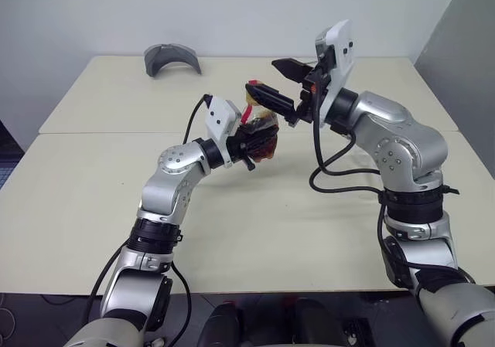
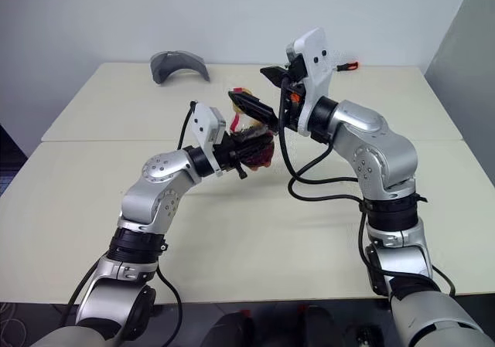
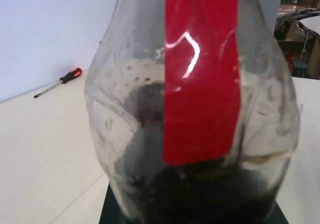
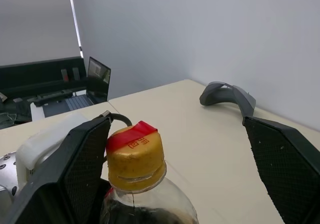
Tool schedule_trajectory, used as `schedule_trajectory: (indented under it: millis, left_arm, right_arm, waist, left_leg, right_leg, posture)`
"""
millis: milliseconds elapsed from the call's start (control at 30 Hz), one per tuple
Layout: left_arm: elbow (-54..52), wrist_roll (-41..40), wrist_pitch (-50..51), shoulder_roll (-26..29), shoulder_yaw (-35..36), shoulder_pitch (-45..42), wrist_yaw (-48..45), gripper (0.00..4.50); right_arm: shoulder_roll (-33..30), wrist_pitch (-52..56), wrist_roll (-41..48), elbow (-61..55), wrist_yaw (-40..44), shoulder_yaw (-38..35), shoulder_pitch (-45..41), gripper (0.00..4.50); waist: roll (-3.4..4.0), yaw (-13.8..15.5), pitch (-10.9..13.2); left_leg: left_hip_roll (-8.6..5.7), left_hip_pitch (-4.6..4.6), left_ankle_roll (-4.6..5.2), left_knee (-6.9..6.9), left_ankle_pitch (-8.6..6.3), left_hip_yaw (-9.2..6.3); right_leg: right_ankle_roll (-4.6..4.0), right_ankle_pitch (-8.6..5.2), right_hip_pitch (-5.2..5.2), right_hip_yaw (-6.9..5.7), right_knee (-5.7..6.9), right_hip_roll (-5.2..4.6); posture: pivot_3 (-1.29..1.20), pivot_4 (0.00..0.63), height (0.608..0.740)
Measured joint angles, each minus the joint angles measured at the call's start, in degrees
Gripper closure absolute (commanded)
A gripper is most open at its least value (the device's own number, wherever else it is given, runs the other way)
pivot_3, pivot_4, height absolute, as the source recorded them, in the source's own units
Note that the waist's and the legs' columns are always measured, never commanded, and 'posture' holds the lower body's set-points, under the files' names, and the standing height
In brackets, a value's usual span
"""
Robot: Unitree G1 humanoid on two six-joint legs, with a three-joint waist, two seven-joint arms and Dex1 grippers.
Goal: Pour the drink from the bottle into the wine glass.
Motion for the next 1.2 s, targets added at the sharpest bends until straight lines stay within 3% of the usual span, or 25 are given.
schedule_trajectory:
  millis: [733, 933, 1200]
  left_arm:
    - [-0.1, 0.0, 1.3, 0.0, -0.1, -0.2, 0.2, 3.75]
    - [0.0, -0.1, 1.9, 0.9, 0.9, -0.1, 0.0, 3.76]
    - [0.0, 0.0, 1.9, 0.5, 1.2, -0.1, -0.1, 3.76]
  right_arm:
    - [-2.8, -2.1, -0.1, 2.3, 3.7, 0.6, 0.1, 0.0]
    - [-9.4, -2.2, -1.2, 2.9, 3.1, -3.1, 2.9, 0.0]
    - [-11.2, -2.4, -2.3, 4.2, 2.7, -4.6, 5.0, 0.0]
  waist:
    - [0.0, 0.0, 0.0]
    - [-0.01, 0.2, 0.0]
    - [0.0, -0.1, 0.0]
  left_leg:
    - [0.0, 0.0, 0.0, 0.0, 0.0, -0.01]
    - [-0.02, -0.01, 0.01, 0.03, -0.01, 0.0]
    - [0.01, 0.0, 0.02, 0.0, -0.01, 0.02]
  right_leg:
    - [0.0, 0.0, 0.0, 0.0, 0.0, 0.0]
    - [0.0, 0.0, 0.04, -0.01, -0.04, -0.01]
    - [0.0, 0.0, 0.02, 0.0, 0.0, 0.0]
  posture:
    - [0.0, 0.15, 0.74]
    - [0.0, 0.15, 0.74]
    - [0.0, 0.15, 0.74]
